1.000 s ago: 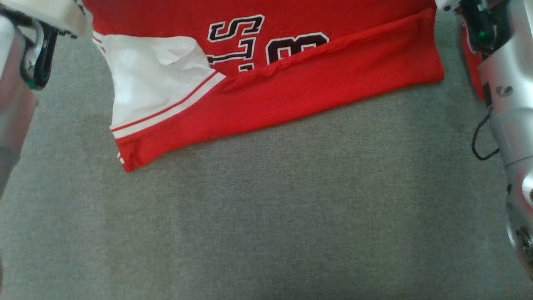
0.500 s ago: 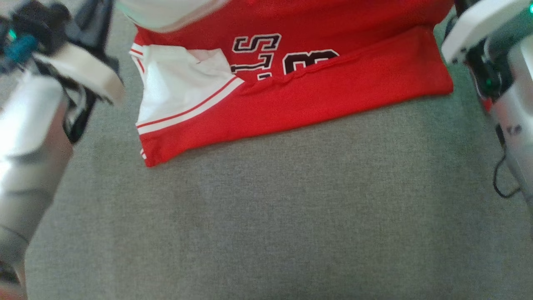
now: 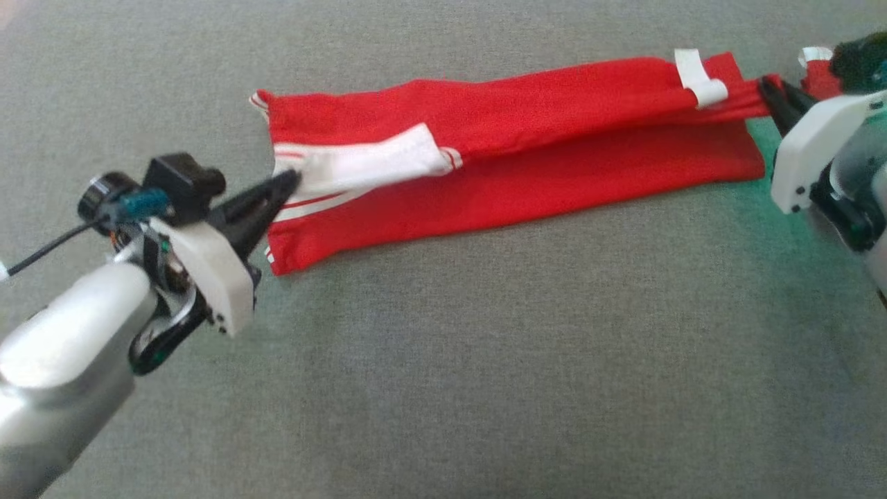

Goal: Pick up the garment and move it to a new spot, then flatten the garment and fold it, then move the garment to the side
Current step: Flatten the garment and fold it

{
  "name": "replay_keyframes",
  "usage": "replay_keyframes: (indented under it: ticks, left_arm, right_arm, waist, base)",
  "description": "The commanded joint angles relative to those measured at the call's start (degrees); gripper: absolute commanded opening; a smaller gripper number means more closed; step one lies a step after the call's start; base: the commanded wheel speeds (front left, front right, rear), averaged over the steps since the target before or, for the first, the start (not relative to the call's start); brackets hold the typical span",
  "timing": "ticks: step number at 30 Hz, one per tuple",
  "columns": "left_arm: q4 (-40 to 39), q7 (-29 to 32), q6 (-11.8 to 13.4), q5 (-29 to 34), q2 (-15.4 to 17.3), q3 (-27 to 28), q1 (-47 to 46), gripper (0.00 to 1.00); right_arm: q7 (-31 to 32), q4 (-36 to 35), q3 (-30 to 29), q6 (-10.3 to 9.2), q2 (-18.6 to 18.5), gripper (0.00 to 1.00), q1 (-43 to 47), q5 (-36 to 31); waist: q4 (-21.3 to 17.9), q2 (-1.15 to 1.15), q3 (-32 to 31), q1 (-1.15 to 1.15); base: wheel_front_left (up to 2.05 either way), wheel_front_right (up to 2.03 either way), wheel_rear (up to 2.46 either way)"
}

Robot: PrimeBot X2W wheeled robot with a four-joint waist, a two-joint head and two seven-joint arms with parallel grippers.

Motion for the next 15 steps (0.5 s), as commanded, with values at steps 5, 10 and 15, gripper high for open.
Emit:
replay_keyframes:
  ticks: [5, 10, 15]
  left_arm:
    - [-9.11, 5.24, -0.04, -3.41, 7.66, 0.58, -0.97, 0.00]
    - [-10.89, 7.46, 0.24, -3.13, 9.42, -0.23, -0.77, 0.00]
    - [-11.21, 8.21, 1.14, -1.40, 9.34, -1.26, -0.95, 0.00]
  right_arm:
    - [2.71, -1.74, 4.43, -0.04, -3.44, 0.00, 0.97, 1.06]
    - [4.97, -2.67, 6.89, -0.04, -4.09, 0.00, 1.14, 3.17]
    - [6.91, -3.91, 9.42, -0.04, -5.38, 0.00, 0.81, 5.41]
  waist:
    - [0.37, 0.00, -0.37, 0.01]
    - [0.05, 0.00, -0.65, 0.01]
    - [-0.41, 0.00, -0.28, 0.01]
  base:
    - [0.00, 0.00, 0.00]
    - [0.00, 0.00, 0.00]
    - [0.00, 0.00, 0.00]
